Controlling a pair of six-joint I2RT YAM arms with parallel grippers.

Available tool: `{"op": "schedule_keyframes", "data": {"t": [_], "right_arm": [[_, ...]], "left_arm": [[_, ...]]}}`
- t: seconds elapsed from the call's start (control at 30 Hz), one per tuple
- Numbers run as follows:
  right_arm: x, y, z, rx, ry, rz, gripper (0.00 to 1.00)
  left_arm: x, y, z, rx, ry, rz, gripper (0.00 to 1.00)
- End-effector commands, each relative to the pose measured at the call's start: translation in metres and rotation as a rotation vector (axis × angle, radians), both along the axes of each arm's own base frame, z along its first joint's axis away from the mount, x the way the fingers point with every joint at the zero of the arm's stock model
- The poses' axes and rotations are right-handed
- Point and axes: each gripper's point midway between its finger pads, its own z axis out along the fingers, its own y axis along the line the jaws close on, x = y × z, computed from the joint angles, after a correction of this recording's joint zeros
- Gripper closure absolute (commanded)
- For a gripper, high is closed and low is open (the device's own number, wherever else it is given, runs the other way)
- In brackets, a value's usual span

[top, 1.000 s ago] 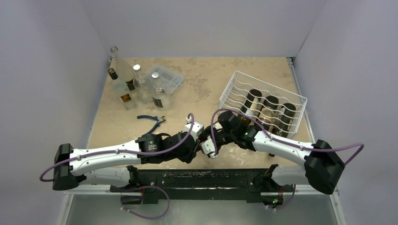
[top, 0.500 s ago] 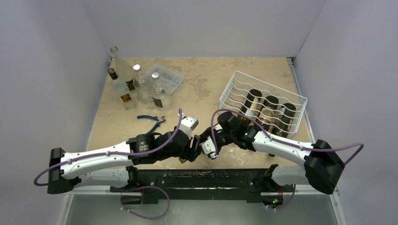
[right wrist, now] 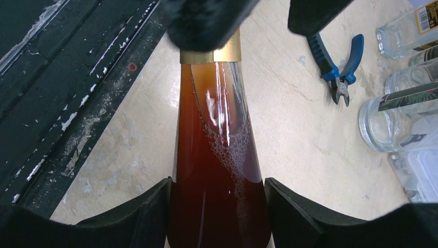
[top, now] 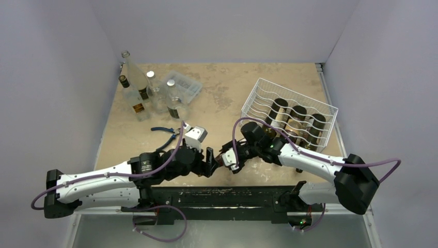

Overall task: Take the wine bottle off the wine rack
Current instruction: Pick up the wine bottle from the wine rack.

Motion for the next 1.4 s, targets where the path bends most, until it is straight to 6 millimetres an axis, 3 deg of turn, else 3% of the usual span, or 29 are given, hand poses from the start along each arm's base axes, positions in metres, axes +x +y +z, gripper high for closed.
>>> {"op": "schedule_keyframes", "data": {"t": [0.0, 0.13, 0.33, 0.47, 0.53, 0.67, 0.77, 0.83, 1.0, 1.3, 1.37], "right_arm": [[0.009, 0.018, 0.035, 0.124, -0.043, 0.013, 0.65], [0.011, 0.019, 0.036, 0.129, -0.035, -0.002, 0.65], [0.018, 0.022, 0.044, 0.162, 0.01, -0.051, 0.65], [0.026, 0.022, 0.057, 0.209, 0.066, -0.099, 0.66], [0.028, 0.022, 0.062, 0.226, 0.088, -0.117, 0.66], [0.035, 0.022, 0.069, 0.253, 0.122, -0.157, 0.66], [0.039, 0.022, 0.072, 0.265, 0.149, -0.18, 0.66], [0.041, 0.021, 0.074, 0.275, 0.165, -0.194, 0.66], [0.047, 0.017, 0.081, 0.304, 0.2, -0.221, 0.67], [0.048, 0.015, 0.084, 0.317, 0.214, -0.228, 0.67], [0.048, 0.015, 0.083, 0.316, 0.218, -0.229, 0.67]], "left_arm": [[0.015, 0.018, 0.009, -0.079, -0.051, 0.135, 0.27], [0.023, 0.038, 0.009, -0.13, -0.053, 0.248, 0.24], [0.023, 0.045, 0.023, -0.296, -0.061, 0.283, 0.17], [0.026, 0.055, 0.027, -0.376, -0.089, 0.311, 0.02], [0.029, 0.06, 0.029, -0.407, -0.111, 0.333, 0.0], [0.032, 0.056, 0.031, -0.467, -0.141, 0.332, 0.0], [0.034, 0.04, 0.036, -0.495, -0.187, 0.287, 0.0], [0.037, 0.028, 0.046, -0.522, -0.22, 0.266, 0.01], [0.047, 0.018, 0.044, -0.492, -0.247, 0.299, 0.04], [0.063, 0.022, 0.039, -0.516, -0.277, 0.411, 0.26], [0.065, 0.021, 0.038, -0.512, -0.28, 0.426, 0.36]]}}
